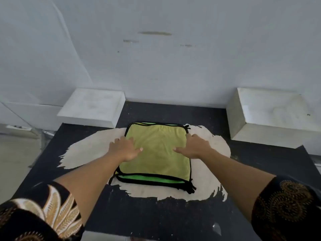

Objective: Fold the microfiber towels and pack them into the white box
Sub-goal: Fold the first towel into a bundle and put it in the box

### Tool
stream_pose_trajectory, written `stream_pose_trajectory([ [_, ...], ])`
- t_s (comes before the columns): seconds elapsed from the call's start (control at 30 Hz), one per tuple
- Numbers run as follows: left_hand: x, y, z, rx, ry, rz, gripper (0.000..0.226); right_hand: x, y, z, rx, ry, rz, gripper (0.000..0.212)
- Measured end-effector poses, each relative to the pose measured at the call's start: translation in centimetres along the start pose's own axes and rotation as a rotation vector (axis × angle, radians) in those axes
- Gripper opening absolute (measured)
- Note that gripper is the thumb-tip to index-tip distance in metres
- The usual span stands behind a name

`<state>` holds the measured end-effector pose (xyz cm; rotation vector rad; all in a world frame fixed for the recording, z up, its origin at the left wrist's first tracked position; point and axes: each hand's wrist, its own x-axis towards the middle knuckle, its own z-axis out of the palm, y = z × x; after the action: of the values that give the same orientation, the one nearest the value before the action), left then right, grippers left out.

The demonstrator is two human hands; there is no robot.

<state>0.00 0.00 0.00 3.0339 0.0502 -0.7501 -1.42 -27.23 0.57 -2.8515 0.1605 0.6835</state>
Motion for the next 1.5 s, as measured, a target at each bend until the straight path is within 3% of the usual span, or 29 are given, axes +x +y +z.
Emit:
stream_pose_trajectory([
  [0.17, -0.2, -0.7, 2.8, -0.007, -0.067, -0.013, 0.064, -0.2, -0.3, 3.8, 0.03, -0.023, 0.017, 0.088],
  [0.33, -0.6, -0.6, 4.8, -0.12, -0.106, -0.015, 0.05, -0.5, -0.7, 6.3, 0.083, 0.02, 0.053, 0.067],
  [0.5, -0.7, -0.4, 5.8, -0.215, 0.024, -0.167, 0.046, -1.0, -0.5, 7.8, 0.174, 0.061, 0.116, 0.035],
  [0.7, -0.1, 0.4, 5.6, -0.339, 0.012, -0.444, 0.057, -1.3, -0.8, 8.5, 0.319, 0.173, 0.245, 0.034],
  [0.93, 0.2, 0.3, 5.8, -0.327, -0.042, -0.49, 0.05, -0.9, -0.5, 8.2, 0.368, 0.127, 0.313, 0.028],
  [1.23, 0.0, -0.8, 5.8, -0.405, -0.047, -0.503, 0.06, -0.2, -0.2, 8.5, 0.536, 0.146, 0.468, 0.032],
  [1.3, 0.1, -1.0, 5.9, -0.403, -0.046, -0.49, 0.052, -0.1, -0.2, 8.3, 0.573, 0.147, 0.503, 0.026],
  [1.43, 0.0, -1.1, 5.3, -0.374, -0.019, -0.44, 0.006, 0.0, -0.1, 7.4, 0.728, 0.101, 0.481, 0.009],
  [1.5, 0.3, -1.2, 4.7, -0.419, -0.019, -0.436, 0.007, 0.1, -0.1, 7.0, 0.902, 0.076, 0.501, 0.009],
])
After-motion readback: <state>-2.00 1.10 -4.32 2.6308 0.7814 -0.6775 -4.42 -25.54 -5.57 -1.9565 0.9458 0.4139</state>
